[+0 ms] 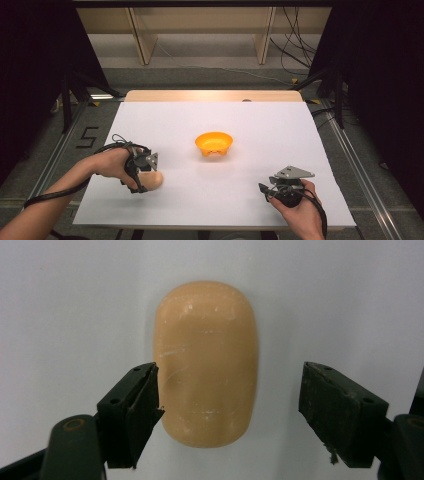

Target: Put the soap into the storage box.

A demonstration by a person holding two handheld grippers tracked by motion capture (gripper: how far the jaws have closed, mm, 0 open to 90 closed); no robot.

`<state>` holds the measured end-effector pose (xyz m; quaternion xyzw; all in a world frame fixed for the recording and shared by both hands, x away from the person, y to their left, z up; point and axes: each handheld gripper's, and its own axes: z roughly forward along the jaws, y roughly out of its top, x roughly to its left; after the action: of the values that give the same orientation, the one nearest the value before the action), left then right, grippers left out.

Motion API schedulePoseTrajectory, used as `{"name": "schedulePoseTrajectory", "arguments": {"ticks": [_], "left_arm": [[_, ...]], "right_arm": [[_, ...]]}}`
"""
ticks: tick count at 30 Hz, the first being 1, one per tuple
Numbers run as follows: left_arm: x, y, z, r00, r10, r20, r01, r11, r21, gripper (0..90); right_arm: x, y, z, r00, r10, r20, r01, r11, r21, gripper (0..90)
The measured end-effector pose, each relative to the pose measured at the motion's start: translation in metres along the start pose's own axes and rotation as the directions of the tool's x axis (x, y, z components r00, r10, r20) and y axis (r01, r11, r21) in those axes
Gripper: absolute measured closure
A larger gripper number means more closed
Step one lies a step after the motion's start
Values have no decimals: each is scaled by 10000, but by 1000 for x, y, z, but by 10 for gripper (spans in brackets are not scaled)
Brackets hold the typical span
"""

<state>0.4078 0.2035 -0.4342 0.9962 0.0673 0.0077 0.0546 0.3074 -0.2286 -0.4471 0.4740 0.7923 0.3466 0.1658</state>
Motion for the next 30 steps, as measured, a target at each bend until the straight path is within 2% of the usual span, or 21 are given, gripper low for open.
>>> {"name": "schedulePoseTrajectory", "arguments": {"ticks": [1,3,4,5,6,7,9,14,15,16,18,20,25,27,28,30], "left_arm": [[0,0,1,9998,-192,100,192,9998,12,237],[3,1,2,9994,-328,70,328,9995,27,232],[5,2,4,9995,-291,74,291,9995,80,229],[5,2,6,9988,-451,187,450,9989,95,227],[6,2,7,9990,-412,195,409,9991,128,227],[6,2,7,9990,-412,195,409,9991,128,227],[7,3,10,9993,-327,204,324,9994,140,225],[9,3,17,9985,-445,317,436,9987,265,220],[9,2,19,9975,-568,415,556,9980,288,220],[11,3,21,9981,-483,371,472,9984,316,222],[10,3,22,9968,-637,477,622,9976,317,222],[11,4,23,9966,-692,455,676,9970,372,228],[13,5,25,9971,-652,382,637,9972,389,263],[13,5,26,9970,-669,386,650,9967,494,276],[12,6,26,9953,-866,425,844,9952,499,276],[13,6,26,9944,-972,406,950,9940,543,316]], "right_arm": [[-2,0,1,9996,-281,52,281,9995,-118,535],[-1,0,1,9997,-233,36,233,9996,-131,533],[-3,0,1,9992,-391,52,392,9992,-107,532],[-3,0,0,9996,-277,54,277,9996,-13,531],[-3,0,0,9997,-251,44,251,9997,-11,531],[-4,0,1,9988,-472,94,473,9988,-101,530],[-3,0,1,9994,-349,33,349,9993,-110,529],[-2,0,1,9999,-162,-36,162,9999,52,525],[-2,0,1,9999,-162,-36,162,9999,52,525],[-2,0,1,9999,-125,-36,125,9999,-13,523],[-2,0,1,9999,-138,-41,138,9999,-7,523],[-5,0,3,9985,-523,-172,522,9986,-93,523],[-4,0,3,9989,-443,-147,442,9990,-64,522],[-4,0,5,9978,-610,-248,607,9981,-138,521],[-4,0,4,9984,-487,-275,485,9988,-79,521],[-4,0,5,9984,-489,-280,487,9988,-74,521]]}}
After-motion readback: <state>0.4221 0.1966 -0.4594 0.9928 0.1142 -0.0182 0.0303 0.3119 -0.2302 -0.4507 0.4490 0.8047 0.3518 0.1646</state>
